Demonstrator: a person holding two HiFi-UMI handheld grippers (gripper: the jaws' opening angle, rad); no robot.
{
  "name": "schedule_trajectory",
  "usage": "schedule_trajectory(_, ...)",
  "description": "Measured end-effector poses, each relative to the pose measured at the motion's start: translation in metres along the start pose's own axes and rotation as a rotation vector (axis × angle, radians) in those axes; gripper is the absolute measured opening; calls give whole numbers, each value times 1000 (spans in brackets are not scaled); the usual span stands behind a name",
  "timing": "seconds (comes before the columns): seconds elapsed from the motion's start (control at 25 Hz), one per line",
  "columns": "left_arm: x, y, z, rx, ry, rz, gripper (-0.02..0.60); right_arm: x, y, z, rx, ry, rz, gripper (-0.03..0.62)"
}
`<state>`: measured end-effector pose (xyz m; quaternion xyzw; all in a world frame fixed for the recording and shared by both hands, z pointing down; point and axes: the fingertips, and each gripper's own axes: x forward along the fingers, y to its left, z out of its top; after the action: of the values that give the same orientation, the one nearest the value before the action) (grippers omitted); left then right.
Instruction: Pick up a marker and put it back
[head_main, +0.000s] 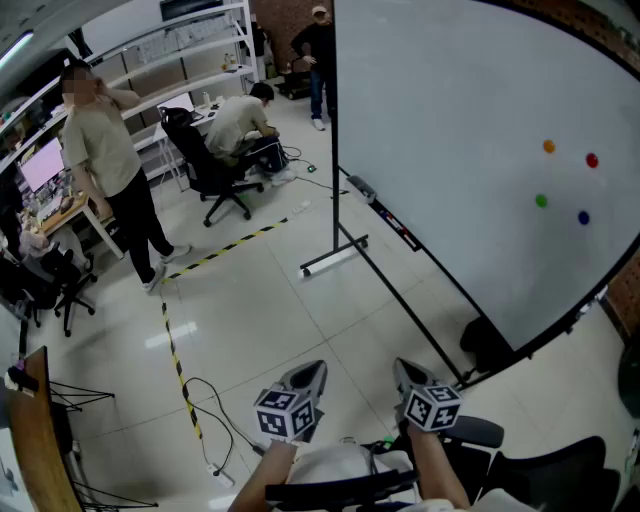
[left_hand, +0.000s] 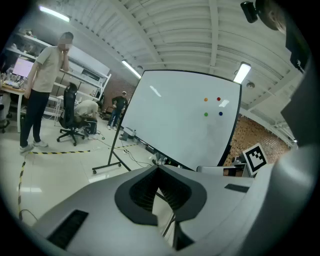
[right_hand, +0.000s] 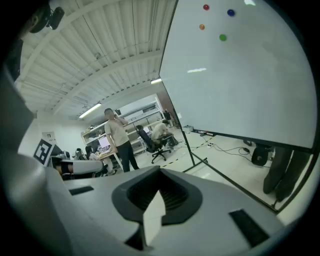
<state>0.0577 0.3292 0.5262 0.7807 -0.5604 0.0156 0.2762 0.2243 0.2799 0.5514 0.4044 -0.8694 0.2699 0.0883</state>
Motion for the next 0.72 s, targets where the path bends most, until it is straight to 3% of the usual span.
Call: schedule_trajectory(0.72, 56, -15, 7, 0, 18, 30, -3, 19, -53, 24, 12, 16, 28, 8)
